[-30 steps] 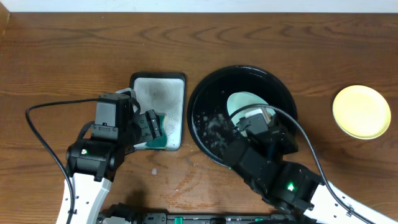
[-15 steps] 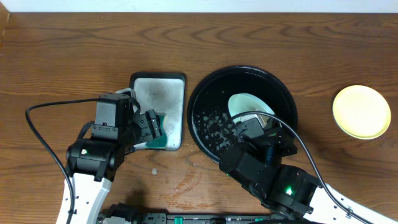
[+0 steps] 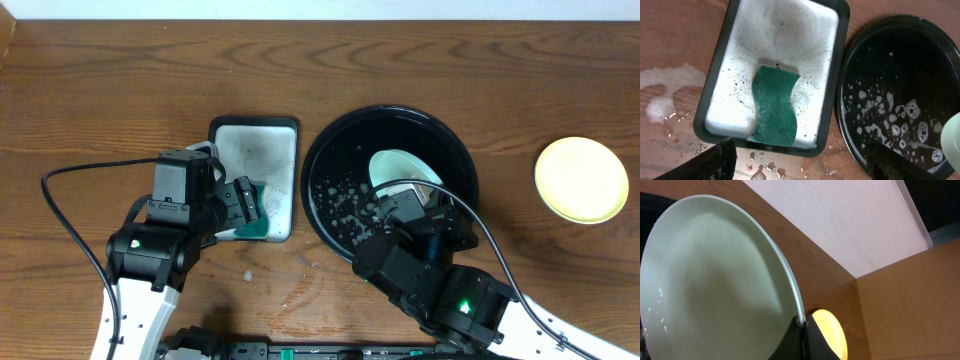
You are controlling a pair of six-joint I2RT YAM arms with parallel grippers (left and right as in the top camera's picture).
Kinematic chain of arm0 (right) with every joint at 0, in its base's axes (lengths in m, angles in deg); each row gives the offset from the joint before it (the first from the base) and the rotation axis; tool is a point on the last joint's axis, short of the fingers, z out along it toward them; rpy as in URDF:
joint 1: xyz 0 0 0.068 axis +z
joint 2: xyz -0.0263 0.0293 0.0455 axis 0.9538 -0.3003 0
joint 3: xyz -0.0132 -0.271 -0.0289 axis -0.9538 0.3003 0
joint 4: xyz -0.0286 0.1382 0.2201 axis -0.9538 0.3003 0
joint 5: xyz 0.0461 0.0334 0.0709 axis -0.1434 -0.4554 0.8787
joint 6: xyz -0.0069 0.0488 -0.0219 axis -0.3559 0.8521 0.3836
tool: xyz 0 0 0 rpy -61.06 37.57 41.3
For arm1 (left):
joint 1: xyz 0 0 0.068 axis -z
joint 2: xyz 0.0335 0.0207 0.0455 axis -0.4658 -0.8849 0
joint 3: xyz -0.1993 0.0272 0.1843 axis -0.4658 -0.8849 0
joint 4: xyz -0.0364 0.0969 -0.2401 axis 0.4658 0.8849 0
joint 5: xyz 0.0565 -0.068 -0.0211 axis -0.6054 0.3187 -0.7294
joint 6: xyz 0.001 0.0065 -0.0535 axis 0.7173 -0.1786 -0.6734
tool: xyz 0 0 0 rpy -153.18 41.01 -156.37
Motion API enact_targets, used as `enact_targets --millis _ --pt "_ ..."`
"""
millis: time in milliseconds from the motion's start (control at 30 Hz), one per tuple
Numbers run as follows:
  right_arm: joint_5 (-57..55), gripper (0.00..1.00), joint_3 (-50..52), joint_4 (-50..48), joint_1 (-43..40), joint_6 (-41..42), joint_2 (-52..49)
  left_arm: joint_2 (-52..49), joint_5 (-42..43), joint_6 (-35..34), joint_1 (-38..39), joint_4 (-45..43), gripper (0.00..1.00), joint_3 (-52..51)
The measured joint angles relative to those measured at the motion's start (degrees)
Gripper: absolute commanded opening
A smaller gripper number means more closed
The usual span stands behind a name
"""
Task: Clean dirty plates on tray and stack at the side
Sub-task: 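Lift the green plate off the tray with the right gripper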
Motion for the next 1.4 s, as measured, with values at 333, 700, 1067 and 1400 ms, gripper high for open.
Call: enact_targets --millis 333,700,1067,1400 --pt "-0.2 0.01 0.0 0.0 0.0 0.0 0.0 0.0 0.0 0.0 0.0 0.0 0.83 0.0" --pt "-0.2 0.01 0.0 0.0 0.0 0.0 0.0 0.0 0.0 0.0 0.0 0.0 0.83 0.0" --pt "-0.2 0.01 0.0 0.0 -0.3 0.8 0.0 0.0 0.0 0.0 0.0 0.0 0.83 0.0" --pt "15.1 0.01 0.0 -5.0 -22.5 10.3 0.0 0.0 0.0 0.0 0.0 0.0 0.83 0.0"
